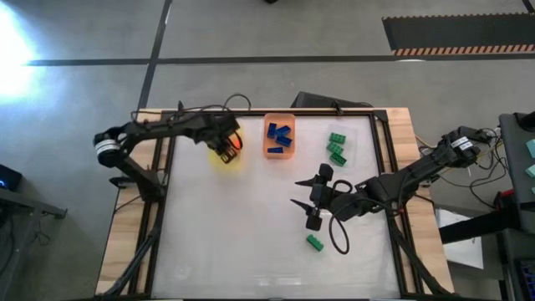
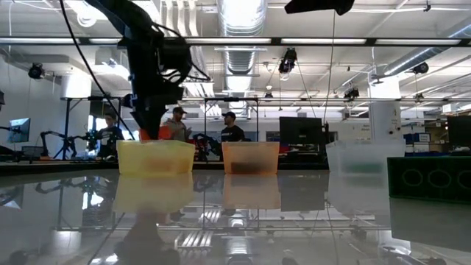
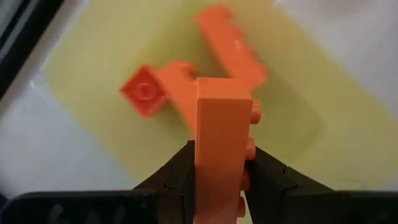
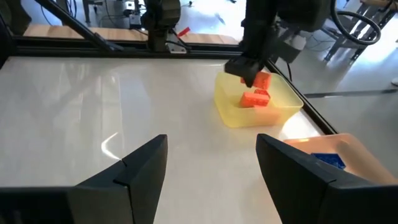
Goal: Sort & place blocks by color
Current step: Put the orange game piece into the yellow bin, then put the green game piece into the transparent bin
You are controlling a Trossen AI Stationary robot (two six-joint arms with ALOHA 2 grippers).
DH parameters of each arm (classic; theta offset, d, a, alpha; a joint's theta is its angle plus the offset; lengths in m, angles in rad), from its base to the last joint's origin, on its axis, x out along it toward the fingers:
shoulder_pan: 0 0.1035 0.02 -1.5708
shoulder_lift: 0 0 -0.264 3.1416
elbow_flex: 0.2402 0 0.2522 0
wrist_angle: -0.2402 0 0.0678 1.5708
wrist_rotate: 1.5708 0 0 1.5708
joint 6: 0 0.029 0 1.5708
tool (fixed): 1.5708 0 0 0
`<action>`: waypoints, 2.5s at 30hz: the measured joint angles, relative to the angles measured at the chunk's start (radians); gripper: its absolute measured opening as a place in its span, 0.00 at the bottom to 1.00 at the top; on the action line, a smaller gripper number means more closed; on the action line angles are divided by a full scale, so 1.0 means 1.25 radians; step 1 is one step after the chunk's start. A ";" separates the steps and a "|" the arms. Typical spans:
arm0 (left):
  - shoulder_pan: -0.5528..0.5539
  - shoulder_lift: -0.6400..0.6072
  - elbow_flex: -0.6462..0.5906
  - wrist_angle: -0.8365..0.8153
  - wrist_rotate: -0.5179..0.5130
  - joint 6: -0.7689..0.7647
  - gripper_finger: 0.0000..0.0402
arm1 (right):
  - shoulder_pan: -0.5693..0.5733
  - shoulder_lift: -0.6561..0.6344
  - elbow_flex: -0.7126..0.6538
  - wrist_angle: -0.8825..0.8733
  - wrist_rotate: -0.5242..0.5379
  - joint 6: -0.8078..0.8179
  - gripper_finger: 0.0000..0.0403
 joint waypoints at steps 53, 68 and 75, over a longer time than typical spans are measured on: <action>-0.262 -0.196 -0.095 0.387 -0.015 -0.063 0.29 | 0.002 0.125 -0.048 0.000 -0.295 0.430 0.56; -0.429 -0.255 -0.217 0.687 -0.029 -0.061 0.29 | 0.012 0.401 0.293 -0.672 -0.463 0.661 0.56; -0.429 -0.257 -0.224 0.688 -0.029 -0.063 0.29 | 0.029 0.502 0.377 -0.729 -0.532 0.645 0.56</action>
